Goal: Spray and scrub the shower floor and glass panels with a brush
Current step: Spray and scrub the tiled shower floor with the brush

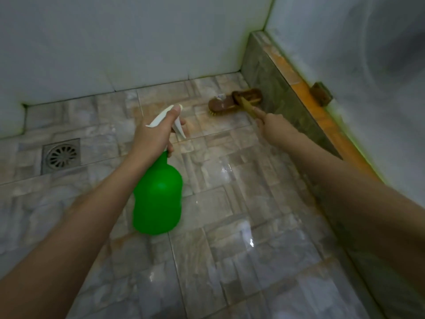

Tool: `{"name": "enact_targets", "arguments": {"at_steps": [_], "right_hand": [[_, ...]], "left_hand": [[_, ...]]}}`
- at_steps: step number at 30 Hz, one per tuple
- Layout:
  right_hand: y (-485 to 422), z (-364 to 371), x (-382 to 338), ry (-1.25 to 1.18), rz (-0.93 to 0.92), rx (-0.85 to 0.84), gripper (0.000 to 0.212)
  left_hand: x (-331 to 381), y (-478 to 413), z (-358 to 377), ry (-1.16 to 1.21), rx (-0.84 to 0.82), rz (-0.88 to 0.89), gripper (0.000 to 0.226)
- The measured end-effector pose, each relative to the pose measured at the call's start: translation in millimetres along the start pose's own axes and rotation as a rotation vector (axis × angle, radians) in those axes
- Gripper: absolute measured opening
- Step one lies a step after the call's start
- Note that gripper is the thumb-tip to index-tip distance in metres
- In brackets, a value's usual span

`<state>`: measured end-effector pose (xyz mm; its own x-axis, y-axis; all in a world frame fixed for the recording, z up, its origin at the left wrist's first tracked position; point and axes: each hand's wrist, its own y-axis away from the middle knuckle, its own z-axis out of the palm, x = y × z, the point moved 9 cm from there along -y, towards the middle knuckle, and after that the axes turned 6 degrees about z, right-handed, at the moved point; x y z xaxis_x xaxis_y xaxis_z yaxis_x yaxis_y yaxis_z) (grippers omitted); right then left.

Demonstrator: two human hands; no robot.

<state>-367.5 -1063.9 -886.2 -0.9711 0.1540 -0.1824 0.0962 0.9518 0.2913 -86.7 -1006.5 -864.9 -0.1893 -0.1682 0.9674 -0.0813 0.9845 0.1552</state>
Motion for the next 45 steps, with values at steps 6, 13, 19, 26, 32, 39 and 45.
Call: {"name": "enact_targets", "arguments": {"at_steps": [6,13,19,26,32,39,45], "right_hand": [[-30,-1,-11,0.034,0.064,0.007,0.038],[-95,-30,-62,0.011,0.062,-0.010,0.039],[-94,-20,-77,0.017,-0.012,-0.038,0.042],[-33,11,-109,0.042,-0.099,-0.134,0.053],[-60,-15,-153,0.059,-0.100,-0.095,0.055],[-14,20,-184,0.067,-0.176,-0.128,0.065],[-7,6,-199,0.204,-0.142,-0.225,0.042]], "left_hand": [[-7,-24,-24,0.005,0.070,0.011,0.029],[-11,-34,-37,0.013,0.133,0.018,0.023],[-16,-32,-52,0.065,0.150,0.004,0.021],[-29,-17,-80,0.012,0.191,-0.029,0.032],[-29,-1,-97,-0.007,0.205,-0.048,0.042],[-28,10,-120,0.010,0.257,-0.001,0.033],[-28,20,-128,-0.036,0.263,0.016,0.035]]}}
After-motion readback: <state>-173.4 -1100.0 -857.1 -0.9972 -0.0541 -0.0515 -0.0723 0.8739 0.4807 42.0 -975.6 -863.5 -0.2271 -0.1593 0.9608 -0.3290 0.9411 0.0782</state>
